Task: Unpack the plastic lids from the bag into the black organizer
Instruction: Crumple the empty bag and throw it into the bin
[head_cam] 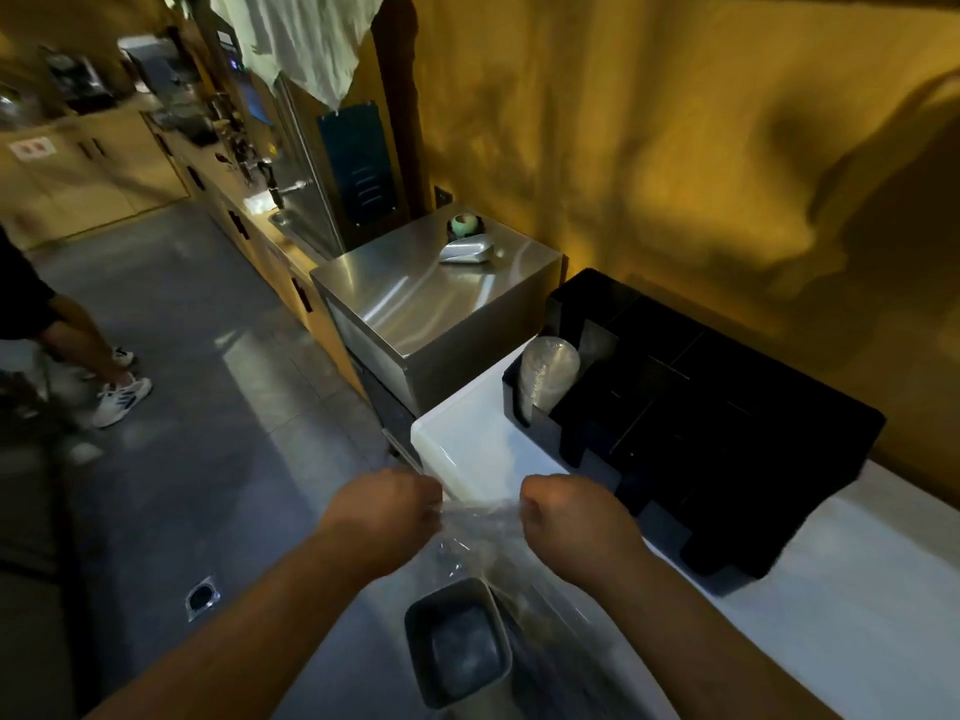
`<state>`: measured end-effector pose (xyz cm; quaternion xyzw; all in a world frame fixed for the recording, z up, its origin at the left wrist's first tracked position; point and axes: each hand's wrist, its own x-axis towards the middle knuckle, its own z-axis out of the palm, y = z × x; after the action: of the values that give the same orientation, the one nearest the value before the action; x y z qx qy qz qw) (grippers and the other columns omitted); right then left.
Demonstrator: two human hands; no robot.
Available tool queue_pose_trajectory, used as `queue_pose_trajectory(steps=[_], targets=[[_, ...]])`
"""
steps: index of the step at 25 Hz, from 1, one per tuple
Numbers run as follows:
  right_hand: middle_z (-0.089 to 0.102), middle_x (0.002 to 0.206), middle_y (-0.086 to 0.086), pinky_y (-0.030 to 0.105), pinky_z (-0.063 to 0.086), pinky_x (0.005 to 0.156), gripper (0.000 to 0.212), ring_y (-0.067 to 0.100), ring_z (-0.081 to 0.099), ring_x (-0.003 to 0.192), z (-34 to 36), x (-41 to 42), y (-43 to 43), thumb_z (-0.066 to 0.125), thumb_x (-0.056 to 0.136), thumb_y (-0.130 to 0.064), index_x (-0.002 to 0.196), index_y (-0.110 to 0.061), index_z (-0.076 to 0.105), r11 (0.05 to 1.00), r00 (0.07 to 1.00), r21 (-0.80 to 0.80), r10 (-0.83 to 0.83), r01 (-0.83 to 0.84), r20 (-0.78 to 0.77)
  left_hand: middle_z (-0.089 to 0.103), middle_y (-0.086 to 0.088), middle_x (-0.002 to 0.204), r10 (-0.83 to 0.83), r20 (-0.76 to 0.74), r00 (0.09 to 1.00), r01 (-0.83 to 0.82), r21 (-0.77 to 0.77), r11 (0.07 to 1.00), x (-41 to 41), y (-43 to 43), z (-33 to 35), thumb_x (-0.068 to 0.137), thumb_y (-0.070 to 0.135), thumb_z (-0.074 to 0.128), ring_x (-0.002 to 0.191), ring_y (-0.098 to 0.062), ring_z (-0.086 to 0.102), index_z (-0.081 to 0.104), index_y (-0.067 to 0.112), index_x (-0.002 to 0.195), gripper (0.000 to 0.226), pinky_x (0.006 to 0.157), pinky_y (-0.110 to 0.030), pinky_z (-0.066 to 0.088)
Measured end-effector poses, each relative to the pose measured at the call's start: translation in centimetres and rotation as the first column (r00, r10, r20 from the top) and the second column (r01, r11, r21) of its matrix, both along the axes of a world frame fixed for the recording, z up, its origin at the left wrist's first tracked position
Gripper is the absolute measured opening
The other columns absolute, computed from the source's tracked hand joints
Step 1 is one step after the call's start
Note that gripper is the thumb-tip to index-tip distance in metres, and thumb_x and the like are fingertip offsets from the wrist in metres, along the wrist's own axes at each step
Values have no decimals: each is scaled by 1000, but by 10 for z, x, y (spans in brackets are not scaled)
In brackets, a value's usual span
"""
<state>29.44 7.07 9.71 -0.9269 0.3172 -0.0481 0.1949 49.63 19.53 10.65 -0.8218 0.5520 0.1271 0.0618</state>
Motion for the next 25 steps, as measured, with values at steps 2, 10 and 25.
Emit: queue_pose_trajectory(steps=[2,10,25], targets=[[67,101,-1,32,47,71,29,25,61,96,-8,5,-3,67,83,-38,109,-23,65,997,995,-5,79,-79,-53,72,0,105,-7,20,1000,7,4,1000,-5,-11,0,100,38,58,89,-19,64,72,27,107,19,77,-31,53],[53,71,-5,25,34,54,24,21,56,72,-11,35,-26,58,91,-16,69,-21,50,987,982,158,9,21,-187,69,14,112,68,-496,865,-199,-216,956,29,-18,-1,84,38,86,103,-9,65,70,34,114,34,90,-29,56],[66,97,-5,31,44,69,18,22,61,92,3,112,39,63,82,-27,100,-31,63,887,878,122,-407,446,-251,57,19,61,-399,-450,799,276,-316,908,129,-71,-40,85,52,65,62,1,57,53,43,63,27,53,-17,35]])
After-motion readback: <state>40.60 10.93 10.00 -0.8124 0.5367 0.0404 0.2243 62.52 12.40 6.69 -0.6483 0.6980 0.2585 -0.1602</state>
